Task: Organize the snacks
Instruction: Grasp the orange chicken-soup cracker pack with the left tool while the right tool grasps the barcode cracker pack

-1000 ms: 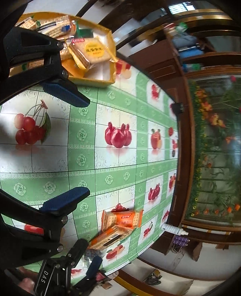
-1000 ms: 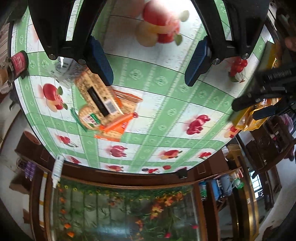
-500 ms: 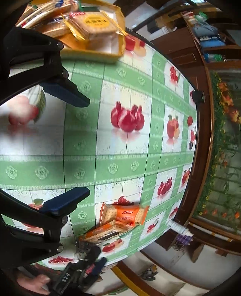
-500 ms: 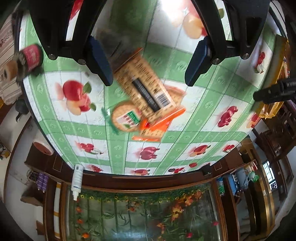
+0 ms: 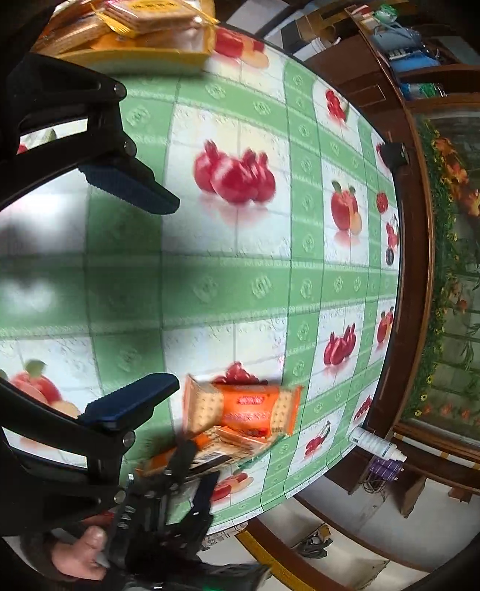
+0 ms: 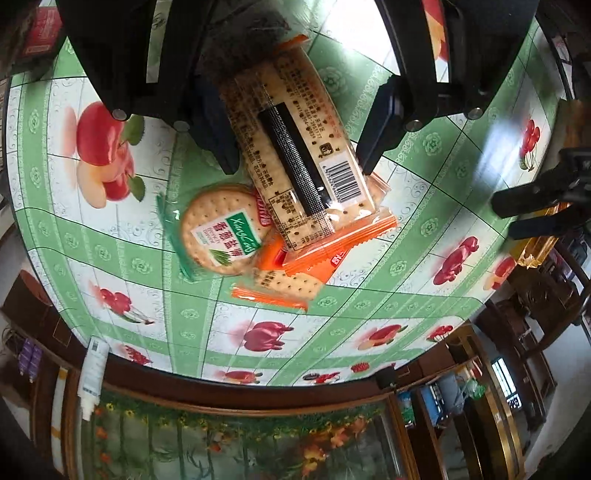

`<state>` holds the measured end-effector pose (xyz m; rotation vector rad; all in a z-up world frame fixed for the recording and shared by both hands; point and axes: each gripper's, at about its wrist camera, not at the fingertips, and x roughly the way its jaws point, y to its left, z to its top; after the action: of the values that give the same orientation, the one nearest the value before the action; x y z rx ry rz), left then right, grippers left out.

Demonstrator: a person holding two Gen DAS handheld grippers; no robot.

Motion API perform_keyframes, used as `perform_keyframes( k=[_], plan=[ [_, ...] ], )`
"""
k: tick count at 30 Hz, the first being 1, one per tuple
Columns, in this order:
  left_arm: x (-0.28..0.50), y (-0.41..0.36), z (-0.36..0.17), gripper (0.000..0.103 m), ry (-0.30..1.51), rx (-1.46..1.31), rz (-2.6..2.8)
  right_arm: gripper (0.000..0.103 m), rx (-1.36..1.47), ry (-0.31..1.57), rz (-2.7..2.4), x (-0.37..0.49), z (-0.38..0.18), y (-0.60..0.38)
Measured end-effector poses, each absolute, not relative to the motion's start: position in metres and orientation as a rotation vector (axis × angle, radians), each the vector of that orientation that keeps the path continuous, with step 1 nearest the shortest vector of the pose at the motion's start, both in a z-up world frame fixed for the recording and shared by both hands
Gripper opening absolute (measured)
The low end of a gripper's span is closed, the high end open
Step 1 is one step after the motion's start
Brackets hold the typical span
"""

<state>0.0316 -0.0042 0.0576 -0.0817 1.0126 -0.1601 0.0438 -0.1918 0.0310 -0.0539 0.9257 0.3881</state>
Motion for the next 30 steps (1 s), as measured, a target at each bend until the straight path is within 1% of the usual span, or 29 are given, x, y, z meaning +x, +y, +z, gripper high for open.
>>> perform_keyframes(
  k=[6, 13, 15, 20, 21, 22, 24, 27, 28, 30],
  plan=[
    [0.061, -0.048, 0.050, 0.088, 1.033, -0.068, -0.231, 0.061, 0.068, 0.888, 0.347, 0.030, 0.037, -0.223],
    [0.092, -0.086, 0.039, 0.088, 1.071, -0.071, -0.282, 0.060, 0.175, 0.892, 0.238, 0.025, 0.035, -0.249],
    [0.098, -0.093, 0.035, 0.088, 1.078, -0.074, -0.288, 0.058, 0.182, 0.900, 0.218, 0.025, 0.034, -0.251],
    [0.106, -0.107, 0.025, 0.088, 1.105, -0.098, -0.341, 0.059, 0.133, 0.927, 0.170, 0.027, 0.031, -0.249],
    [0.107, -0.109, 0.024, 0.088, 1.105, -0.093, -0.344, 0.060, 0.131, 0.938, 0.175, 0.028, 0.031, -0.249],
    [0.109, -0.112, 0.023, 0.088, 1.106, -0.087, -0.342, 0.068, 0.131, 0.945, 0.183, 0.028, 0.031, -0.248],
    [0.113, -0.115, 0.019, 0.088, 1.113, -0.094, -0.349, 0.080, 0.116, 0.965, 0.178, 0.032, 0.029, -0.246],
    [0.114, -0.118, 0.018, 0.088, 1.101, -0.078, -0.345, 0.079, 0.077, 0.979, 0.169, 0.037, 0.025, -0.240],
    [0.114, -0.119, 0.018, 0.086, 1.096, -0.073, -0.350, 0.071, 0.068, 0.988, 0.166, 0.039, 0.022, -0.239],
    [0.112, -0.119, 0.019, 0.060, 1.088, -0.058, -0.360, 0.056, 0.030, 1.000, 0.160, 0.043, 0.016, -0.236]
  ],
)
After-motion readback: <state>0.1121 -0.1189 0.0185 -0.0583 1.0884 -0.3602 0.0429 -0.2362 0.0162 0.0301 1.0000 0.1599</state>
